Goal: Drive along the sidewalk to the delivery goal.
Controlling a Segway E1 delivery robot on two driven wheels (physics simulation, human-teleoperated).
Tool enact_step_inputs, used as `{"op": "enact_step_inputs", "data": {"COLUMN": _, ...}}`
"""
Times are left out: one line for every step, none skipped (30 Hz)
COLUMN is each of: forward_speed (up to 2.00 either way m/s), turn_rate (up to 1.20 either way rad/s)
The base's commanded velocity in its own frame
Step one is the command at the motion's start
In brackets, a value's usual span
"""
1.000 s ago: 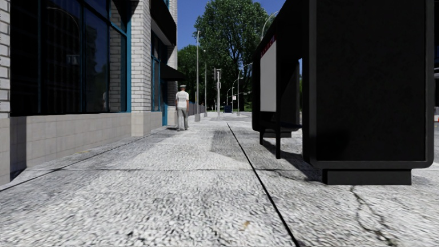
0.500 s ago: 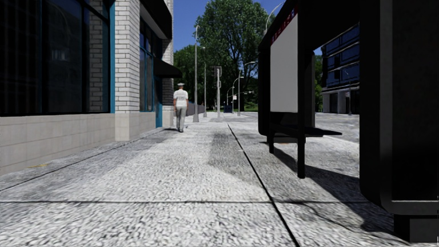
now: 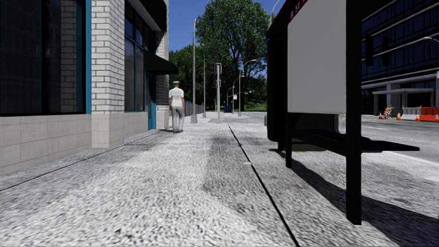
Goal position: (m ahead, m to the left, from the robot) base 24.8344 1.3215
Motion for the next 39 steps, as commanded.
{"op": "enact_step_inputs", "data": {"forward_speed": 2.00, "turn_rate": 0.00}}
{"op": "enact_step_inputs", "data": {"forward_speed": 2.00, "turn_rate": 0.00}}
{"op": "enact_step_inputs", "data": {"forward_speed": 2.00, "turn_rate": 0.00}}
{"op": "enact_step_inputs", "data": {"forward_speed": 2.00, "turn_rate": 0.00}}
{"op": "enact_step_inputs", "data": {"forward_speed": 2.00, "turn_rate": 0.00}}
{"op": "enact_step_inputs", "data": {"forward_speed": 2.00, "turn_rate": 0.00}}
{"op": "enact_step_inputs", "data": {"forward_speed": 2.00, "turn_rate": 0.00}}
{"op": "enact_step_inputs", "data": {"forward_speed": 2.00, "turn_rate": 0.00}}
{"op": "enact_step_inputs", "data": {"forward_speed": 2.00, "turn_rate": 0.00}}
{"op": "enact_step_inputs", "data": {"forward_speed": 2.00, "turn_rate": 0.00}}
{"op": "enact_step_inputs", "data": {"forward_speed": 2.00, "turn_rate": 0.00}}
{"op": "enact_step_inputs", "data": {"forward_speed": 2.00, "turn_rate": 0.00}}
{"op": "enact_step_inputs", "data": {"forward_speed": 2.00, "turn_rate": 0.00}}
{"op": "enact_step_inputs", "data": {"forward_speed": 2.00, "turn_rate": 0.00}}
{"op": "enact_step_inputs", "data": {"forward_speed": 2.00, "turn_rate": 0.00}}
{"op": "enact_step_inputs", "data": {"forward_speed": 2.00, "turn_rate": 0.00}}
{"op": "enact_step_inputs", "data": {"forward_speed": 2.00, "turn_rate": 0.00}}
{"op": "enact_step_inputs", "data": {"forward_speed": 2.00, "turn_rate": 0.00}}
{"op": "enact_step_inputs", "data": {"forward_speed": 2.00, "turn_rate": 0.00}}
{"op": "enact_step_inputs", "data": {"forward_speed": 2.00, "turn_rate": 0.00}}
{"op": "enact_step_inputs", "data": {"forward_speed": 2.00, "turn_rate": 0.00}}
{"op": "enact_step_inputs", "data": {"forward_speed": 2.00, "turn_rate": 0.00}}
{"op": "enact_step_inputs", "data": {"forward_speed": 2.00, "turn_rate": 0.00}}
{"op": "enact_step_inputs", "data": {"forward_speed": 2.00, "turn_rate": 0.00}}
{"op": "enact_step_inputs", "data": {"forward_speed": 2.00, "turn_rate": 0.00}}
{"op": "enact_step_inputs", "data": {"forward_speed": 2.00, "turn_rate": 0.00}}
{"op": "enact_step_inputs", "data": {"forward_speed": 2.00, "turn_rate": 0.00}}
{"op": "enact_step_inputs", "data": {"forward_speed": 2.00, "turn_rate": 0.00}}
{"op": "enact_step_inputs", "data": {"forward_speed": 2.00, "turn_rate": 0.00}}
{"op": "enact_step_inputs", "data": {"forward_speed": 2.00, "turn_rate": 0.00}}
{"op": "enact_step_inputs", "data": {"forward_speed": 2.00, "turn_rate": 0.00}}
{"op": "enact_step_inputs", "data": {"forward_speed": 2.00, "turn_rate": 0.00}}
{"op": "enact_step_inputs", "data": {"forward_speed": 2.00, "turn_rate": 0.00}}
{"op": "enact_step_inputs", "data": {"forward_speed": 2.00, "turn_rate": 0.00}}
{"op": "enact_step_inputs", "data": {"forward_speed": 2.00, "turn_rate": 0.00}}
{"op": "enact_step_inputs", "data": {"forward_speed": 2.00, "turn_rate": 0.00}}
{"op": "enact_step_inputs", "data": {"forward_speed": 2.00, "turn_rate": 0.00}}
{"op": "enact_step_inputs", "data": {"forward_speed": 2.00, "turn_rate": 0.00}}
{"op": "enact_step_inputs", "data": {"forward_speed": 2.00, "turn_rate": 0.00}}
